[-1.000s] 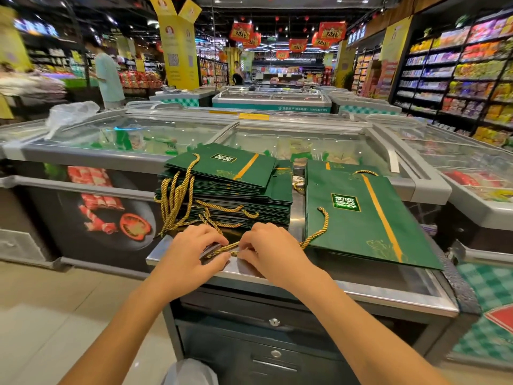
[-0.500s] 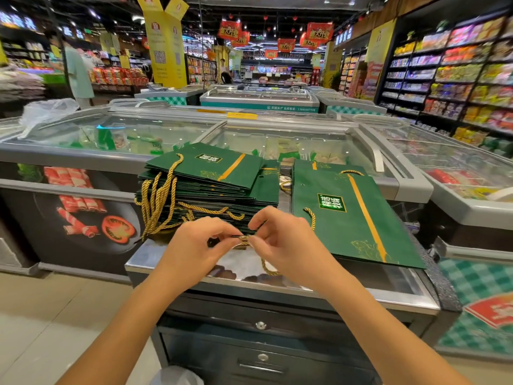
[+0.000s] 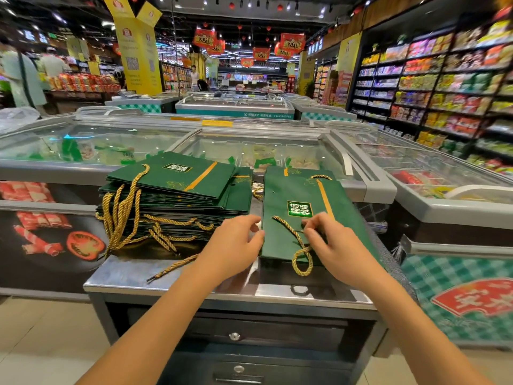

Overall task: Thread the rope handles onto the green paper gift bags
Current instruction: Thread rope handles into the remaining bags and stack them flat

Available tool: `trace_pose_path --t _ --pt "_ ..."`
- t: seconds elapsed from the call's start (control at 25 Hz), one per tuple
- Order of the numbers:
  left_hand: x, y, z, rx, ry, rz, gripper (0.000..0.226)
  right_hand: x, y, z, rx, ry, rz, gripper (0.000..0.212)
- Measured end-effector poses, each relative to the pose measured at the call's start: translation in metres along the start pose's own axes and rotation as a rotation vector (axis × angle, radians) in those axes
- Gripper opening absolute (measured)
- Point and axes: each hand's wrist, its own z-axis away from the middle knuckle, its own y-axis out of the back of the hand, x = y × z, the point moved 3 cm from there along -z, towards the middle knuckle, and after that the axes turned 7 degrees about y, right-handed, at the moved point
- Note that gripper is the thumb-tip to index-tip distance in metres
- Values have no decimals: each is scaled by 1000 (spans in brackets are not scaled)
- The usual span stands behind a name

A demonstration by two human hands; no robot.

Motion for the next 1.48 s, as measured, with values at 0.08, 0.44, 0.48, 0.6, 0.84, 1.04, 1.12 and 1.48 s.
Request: trace_pose_path --t 0.08,0.44,0.48,0.6,0.84,1.04,1.12,1.48 --pt "3 -6 0 -19 25 7 44 -1 -4 16 -22 13 -26 18" --pt "6 -20 6 33 155 43 44 -4 6 44 -7 65 -41 8" --pt "6 -22 8 45 161 72 42 -3 8 41 1 57 -64 8" --pt "5 -27 11 39 179 227 37 0 7 24 30 35 -116 7" --pt "1 -24 29 -131 163 241 41 1 -5 -25 73 15 -127 4" --pt "2 -12 42 -241 102 119 43 5 -19 -39 87 5 -320 11" --pt "-2 -12 37 -223 134 203 35 7 -25 -33 70 -26 -369 12" --pt "-18 -23 24 -97 150 416 20 7 -27 -27 -8 -43 -436 7"
